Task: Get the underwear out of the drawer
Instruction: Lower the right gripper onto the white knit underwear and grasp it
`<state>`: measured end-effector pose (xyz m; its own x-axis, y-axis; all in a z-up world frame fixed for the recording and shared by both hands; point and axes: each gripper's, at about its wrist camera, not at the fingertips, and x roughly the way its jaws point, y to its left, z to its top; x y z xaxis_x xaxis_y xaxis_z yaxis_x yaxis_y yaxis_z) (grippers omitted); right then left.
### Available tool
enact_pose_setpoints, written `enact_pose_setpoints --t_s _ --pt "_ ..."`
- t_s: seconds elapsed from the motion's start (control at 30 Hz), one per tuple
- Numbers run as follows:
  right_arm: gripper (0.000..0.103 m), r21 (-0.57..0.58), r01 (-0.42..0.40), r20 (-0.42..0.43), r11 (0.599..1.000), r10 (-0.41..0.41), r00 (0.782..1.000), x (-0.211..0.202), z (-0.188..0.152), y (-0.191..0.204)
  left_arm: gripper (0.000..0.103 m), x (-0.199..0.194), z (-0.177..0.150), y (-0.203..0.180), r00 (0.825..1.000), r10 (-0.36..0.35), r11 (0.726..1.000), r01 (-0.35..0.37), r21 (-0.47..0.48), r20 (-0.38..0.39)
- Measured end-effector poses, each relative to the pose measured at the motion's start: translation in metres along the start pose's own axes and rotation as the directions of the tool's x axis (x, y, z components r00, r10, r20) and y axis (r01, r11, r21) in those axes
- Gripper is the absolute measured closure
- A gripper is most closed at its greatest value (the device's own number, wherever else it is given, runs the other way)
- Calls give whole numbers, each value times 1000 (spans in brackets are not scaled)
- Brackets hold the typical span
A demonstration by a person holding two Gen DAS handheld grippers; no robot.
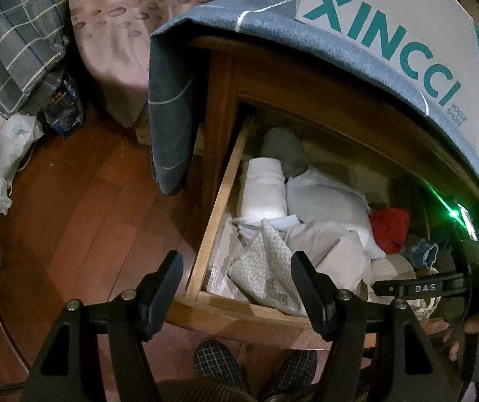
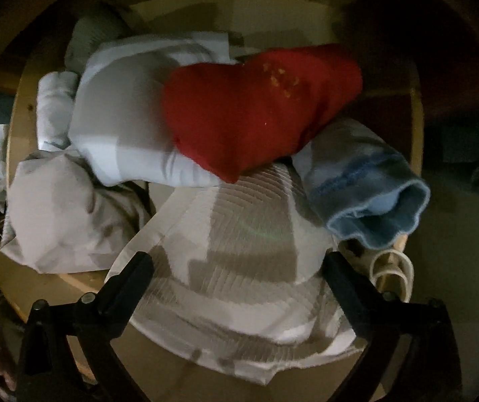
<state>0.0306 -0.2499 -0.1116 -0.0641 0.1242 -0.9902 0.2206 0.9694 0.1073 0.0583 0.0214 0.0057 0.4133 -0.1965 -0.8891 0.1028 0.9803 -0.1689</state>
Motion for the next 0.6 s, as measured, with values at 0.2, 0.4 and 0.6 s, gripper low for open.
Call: enact_pose_setpoints --t_s 0.2,0.4,0.6 --pt "0 3 7 -46 1000 -7 999 14 10 1 34 1 -1 0 1000 4 1000 -4 5 -11" --pt "13 -15 7 -40 1000 -8 999 8 10 10 34 3 0 0 1000 1 1000 -1 0 -10" --pt "39 -67 6 0 998 -6 1000 -2 -5 19 34 4 0 -2 1000 5 1000 -5 11 -11"
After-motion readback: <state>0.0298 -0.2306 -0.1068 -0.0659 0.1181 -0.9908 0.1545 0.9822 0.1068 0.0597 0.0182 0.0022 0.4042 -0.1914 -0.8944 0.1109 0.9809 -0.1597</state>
